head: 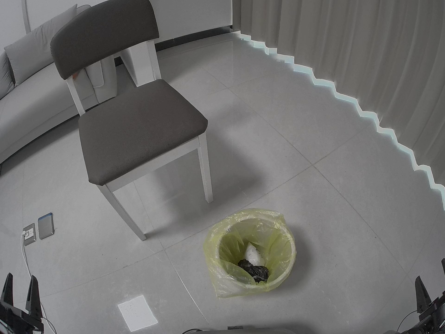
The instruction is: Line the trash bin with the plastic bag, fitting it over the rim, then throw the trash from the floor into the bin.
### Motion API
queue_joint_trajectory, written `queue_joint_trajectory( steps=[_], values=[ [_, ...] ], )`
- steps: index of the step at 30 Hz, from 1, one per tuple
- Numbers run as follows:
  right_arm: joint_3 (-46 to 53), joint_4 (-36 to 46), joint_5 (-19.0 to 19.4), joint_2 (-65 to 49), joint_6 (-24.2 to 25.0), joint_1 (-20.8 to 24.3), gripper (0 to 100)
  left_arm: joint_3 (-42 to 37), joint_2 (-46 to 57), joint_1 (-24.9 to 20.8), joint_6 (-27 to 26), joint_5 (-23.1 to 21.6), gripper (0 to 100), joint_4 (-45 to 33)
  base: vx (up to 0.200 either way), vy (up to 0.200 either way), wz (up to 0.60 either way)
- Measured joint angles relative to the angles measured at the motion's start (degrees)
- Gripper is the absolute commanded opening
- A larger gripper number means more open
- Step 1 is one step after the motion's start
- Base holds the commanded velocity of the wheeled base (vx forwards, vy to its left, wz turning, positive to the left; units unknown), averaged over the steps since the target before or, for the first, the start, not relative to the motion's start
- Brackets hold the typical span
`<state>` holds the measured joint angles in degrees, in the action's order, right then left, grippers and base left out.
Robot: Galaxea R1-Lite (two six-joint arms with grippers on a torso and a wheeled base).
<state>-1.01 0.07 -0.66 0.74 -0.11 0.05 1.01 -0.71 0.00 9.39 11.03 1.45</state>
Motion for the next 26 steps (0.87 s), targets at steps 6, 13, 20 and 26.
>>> queue_joint_trajectory(
  steps=[6, 13, 20, 26],
  values=[
    [0.0, 0.0, -2.9, 0.0, 1.3, 0.0, 100, 0.0, 0.0, 0.0, 5.3, 0.2, 100, 0.2, 0.0, 0.0, 0.0],
    [0.0, 0.0, -1.9, 0.0, 0.5, 0.0, 100, 0.0, 0.0, 0.0, 10.8, 0.2, 100, 0.2, 0.0, 0.0, 0.0],
    [0.0, 0.0, -0.9, 0.0, 0.1, 0.0, 100, 0.0, -0.1, 0.0, -6.0, -8.7, 100, -0.6, 0.0, 0.0, 0.0],
    [0.0, 0.0, -0.6, 0.0, 0.1, 0.0, 100, 0.0, -0.6, -0.7, -13.6, -13.6, 100, -1.9, 0.0, 0.0, 0.0]
  ],
)
